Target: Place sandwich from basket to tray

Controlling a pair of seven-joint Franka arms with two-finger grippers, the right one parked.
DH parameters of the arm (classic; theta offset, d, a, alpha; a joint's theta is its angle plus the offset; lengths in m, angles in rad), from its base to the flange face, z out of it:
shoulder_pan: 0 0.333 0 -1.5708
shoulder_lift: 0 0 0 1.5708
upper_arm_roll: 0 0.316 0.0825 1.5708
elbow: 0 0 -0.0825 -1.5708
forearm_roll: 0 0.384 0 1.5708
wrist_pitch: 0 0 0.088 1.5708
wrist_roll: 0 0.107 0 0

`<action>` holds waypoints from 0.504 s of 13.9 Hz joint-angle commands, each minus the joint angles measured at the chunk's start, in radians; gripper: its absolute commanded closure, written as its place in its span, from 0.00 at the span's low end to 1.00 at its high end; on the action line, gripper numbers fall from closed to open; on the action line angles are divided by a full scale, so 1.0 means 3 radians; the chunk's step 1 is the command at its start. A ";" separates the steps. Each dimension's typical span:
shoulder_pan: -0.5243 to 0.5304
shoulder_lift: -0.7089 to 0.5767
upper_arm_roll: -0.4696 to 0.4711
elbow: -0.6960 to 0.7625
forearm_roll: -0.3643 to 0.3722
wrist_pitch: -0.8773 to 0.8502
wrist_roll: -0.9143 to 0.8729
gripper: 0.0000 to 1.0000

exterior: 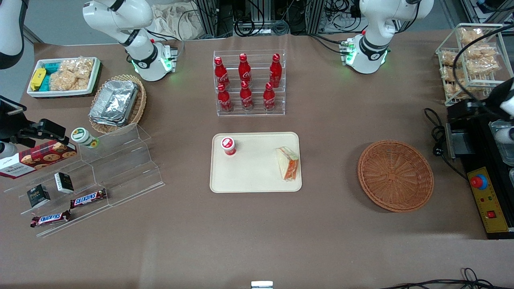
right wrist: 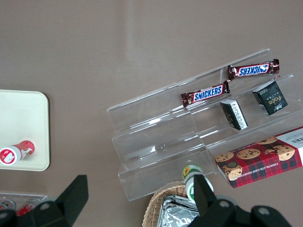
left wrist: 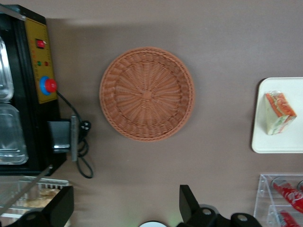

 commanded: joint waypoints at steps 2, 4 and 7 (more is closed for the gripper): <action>0.0148 -0.0153 -0.0045 -0.0118 0.0004 -0.0082 0.0198 0.00; 0.0154 -0.0153 -0.0050 -0.0179 -0.0027 -0.0072 0.0193 0.00; 0.0138 -0.0174 -0.0071 -0.0332 -0.0042 0.0000 0.0193 0.00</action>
